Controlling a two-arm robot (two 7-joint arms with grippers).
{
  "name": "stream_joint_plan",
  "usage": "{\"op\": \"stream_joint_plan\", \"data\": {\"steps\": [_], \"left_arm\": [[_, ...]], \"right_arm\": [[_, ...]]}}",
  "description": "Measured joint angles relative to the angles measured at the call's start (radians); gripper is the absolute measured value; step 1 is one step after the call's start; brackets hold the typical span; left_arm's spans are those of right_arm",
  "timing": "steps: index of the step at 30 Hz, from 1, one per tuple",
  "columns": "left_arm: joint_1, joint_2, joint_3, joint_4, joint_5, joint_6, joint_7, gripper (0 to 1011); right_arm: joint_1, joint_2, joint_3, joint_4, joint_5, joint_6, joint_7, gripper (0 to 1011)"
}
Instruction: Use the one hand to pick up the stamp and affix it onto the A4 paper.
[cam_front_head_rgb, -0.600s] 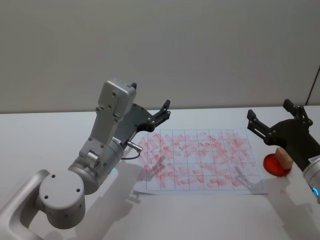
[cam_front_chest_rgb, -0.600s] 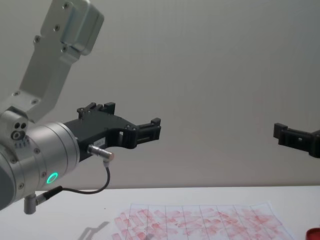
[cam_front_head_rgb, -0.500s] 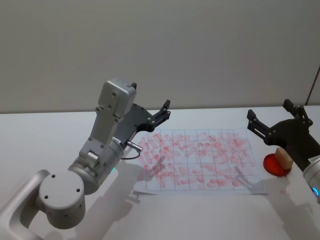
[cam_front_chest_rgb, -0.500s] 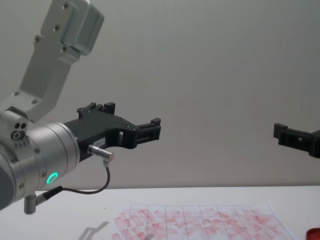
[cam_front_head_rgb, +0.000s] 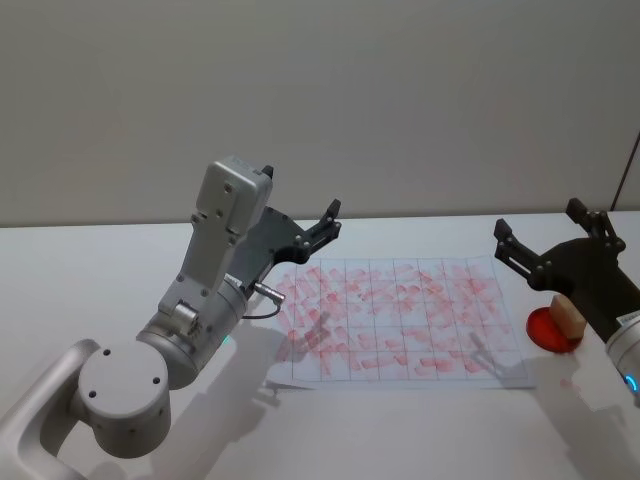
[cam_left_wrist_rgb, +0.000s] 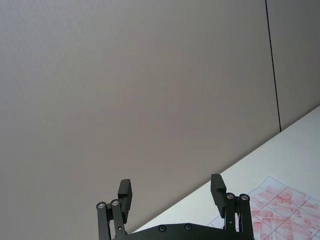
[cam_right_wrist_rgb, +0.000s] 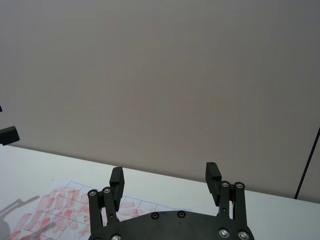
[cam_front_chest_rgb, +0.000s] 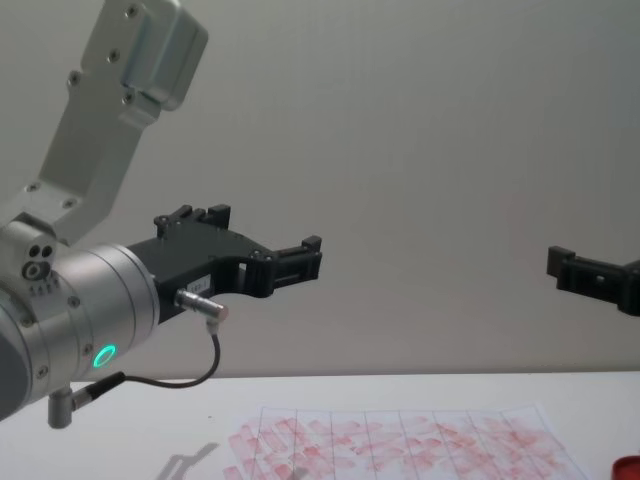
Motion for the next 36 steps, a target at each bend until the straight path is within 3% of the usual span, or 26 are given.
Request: {"op": "stream_joint_plan", "data": {"steps": [28,36], "left_arm": [[0.000,0.000,0.000,0.000,0.000,0.000,0.000,1001],[0.000,0.000,0.000,0.000,0.000,0.000,0.000,1001]], "right_arm": [[-0.001,0.001,0.000,0.000,0.000,0.000,0.000,1001],[-0.031,0.016,0.006,-0.030,0.004,0.012,-0.020,1001]]}}
